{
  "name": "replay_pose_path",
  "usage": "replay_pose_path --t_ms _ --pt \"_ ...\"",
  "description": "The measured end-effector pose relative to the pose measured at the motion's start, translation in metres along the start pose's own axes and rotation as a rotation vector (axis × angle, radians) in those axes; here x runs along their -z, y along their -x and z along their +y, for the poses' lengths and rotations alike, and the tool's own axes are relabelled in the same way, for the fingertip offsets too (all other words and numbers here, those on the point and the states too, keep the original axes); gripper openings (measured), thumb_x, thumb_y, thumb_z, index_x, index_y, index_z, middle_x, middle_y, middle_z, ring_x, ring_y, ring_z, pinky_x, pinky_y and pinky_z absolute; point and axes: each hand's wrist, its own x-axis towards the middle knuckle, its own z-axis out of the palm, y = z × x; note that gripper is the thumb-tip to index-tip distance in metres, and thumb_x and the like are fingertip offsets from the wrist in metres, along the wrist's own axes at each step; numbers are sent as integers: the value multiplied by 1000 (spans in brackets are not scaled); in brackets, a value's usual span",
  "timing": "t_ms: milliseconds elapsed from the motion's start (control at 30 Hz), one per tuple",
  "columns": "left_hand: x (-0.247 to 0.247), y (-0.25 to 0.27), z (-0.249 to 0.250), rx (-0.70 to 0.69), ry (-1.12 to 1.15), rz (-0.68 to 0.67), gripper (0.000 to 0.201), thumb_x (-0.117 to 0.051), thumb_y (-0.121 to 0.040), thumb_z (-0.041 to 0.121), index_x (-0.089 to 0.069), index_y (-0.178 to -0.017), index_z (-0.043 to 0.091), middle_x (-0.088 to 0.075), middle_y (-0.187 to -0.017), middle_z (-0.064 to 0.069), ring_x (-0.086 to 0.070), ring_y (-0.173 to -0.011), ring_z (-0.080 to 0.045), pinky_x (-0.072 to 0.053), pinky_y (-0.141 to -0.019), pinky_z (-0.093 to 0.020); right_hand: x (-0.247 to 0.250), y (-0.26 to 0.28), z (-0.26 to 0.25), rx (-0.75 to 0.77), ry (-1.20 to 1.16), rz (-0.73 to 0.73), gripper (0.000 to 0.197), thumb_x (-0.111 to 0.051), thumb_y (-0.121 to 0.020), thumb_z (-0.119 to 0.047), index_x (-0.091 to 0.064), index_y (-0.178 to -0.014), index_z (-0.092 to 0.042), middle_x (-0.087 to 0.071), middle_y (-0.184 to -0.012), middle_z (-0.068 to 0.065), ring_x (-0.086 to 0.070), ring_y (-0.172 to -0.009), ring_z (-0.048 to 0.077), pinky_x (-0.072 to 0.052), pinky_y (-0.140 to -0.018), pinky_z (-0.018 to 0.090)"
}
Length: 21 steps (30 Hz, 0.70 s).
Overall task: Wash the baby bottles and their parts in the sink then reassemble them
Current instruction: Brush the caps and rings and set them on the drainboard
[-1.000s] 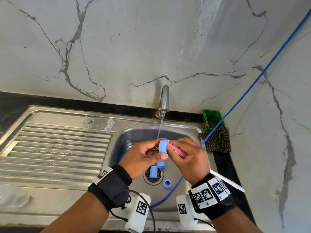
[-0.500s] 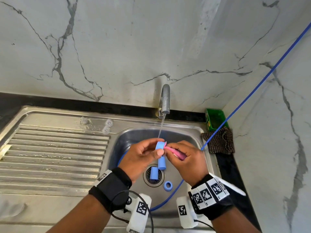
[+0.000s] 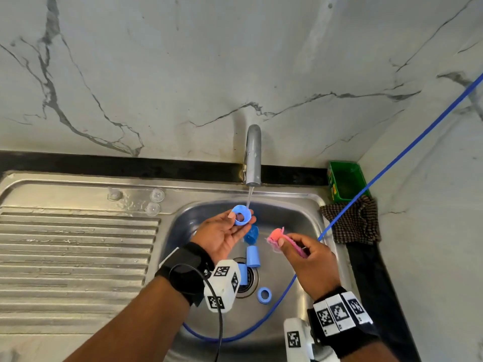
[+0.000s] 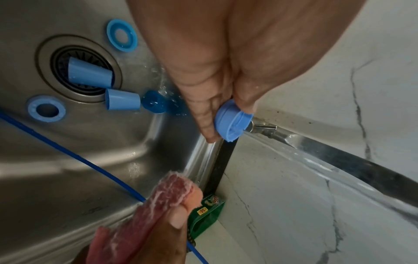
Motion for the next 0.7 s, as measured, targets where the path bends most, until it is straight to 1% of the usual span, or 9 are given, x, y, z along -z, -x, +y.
replay_pose_path --t_ms 100,167,200,300,433,533,700 --pt "-1 -8 -1 13 7 -23 35 -36 -107 8 -52 -130 -13 -64 -128 -27 -62 -121 -37 -57 -95 -37 -1 -7 5 -24 -15 3 7 -72 -88 -43 -75 -92 -37 -72 -81 -21 -66 -78 -2 -48 -67 13" --pt "-1 -14 -3 26 29 -34 36 -38 -106 9 -53 -130 -12 -63 -128 -28 -63 -120 -37 -58 -94 -36 -3 -14 12 -36 -36 17 8 -73 -88 -42 -76 -93 -36 -73 -82 -21 -67 -78 -1 -51 -71 18" --pt "0 -15 -4 29 33 -40 36 -38 -105 10 -53 -129 -12 -63 -129 -28 -63 -120 -37 -57 -94 -36 -5 -16 13 -38 -46 21 8 -73 -87 -43 -76 -92 -37 -73 -82 -22 -67 -78 -1 -52 -71 18" --pt "2 -17 -6 34 13 -73 35 -38 -106 11 -54 -128 -10 -62 -131 -27 -63 -121 -36 -55 -98 -36 -8 -19 15 -37 -79 23 8 -74 -84 -44 -75 -88 -37 -72 -80 -22 -67 -77 -1 -50 -67 12" --pt "3 -16 -6 25 4 -85 38 -37 -106 13 -51 -133 -10 -60 -134 -27 -61 -124 -36 -54 -99 -35 -12 -24 18 -40 -88 15 10 -75 -87 -39 -77 -93 -33 -74 -82 -18 -68 -77 1 -50 -67 12" --pt "0 -11 -4 22 0 -125 41 -37 -105 14 -48 -136 -11 -58 -136 -28 -59 -126 -37 -55 -99 -35 -11 -24 17 -44 -93 14 9 -75 -87 -39 -77 -94 -34 -73 -82 -21 -68 -78 0 -49 -67 10" --pt "-14 -2 9 -38 56 -210 42 -38 -102 13 -48 -135 -10 -58 -137 -27 -59 -127 -37 -55 -97 -34 -3 -19 8 4 -120 21 8 -74 -89 -36 -76 -97 -36 -73 -85 -22 -68 -80 -1 -49 -68 10"
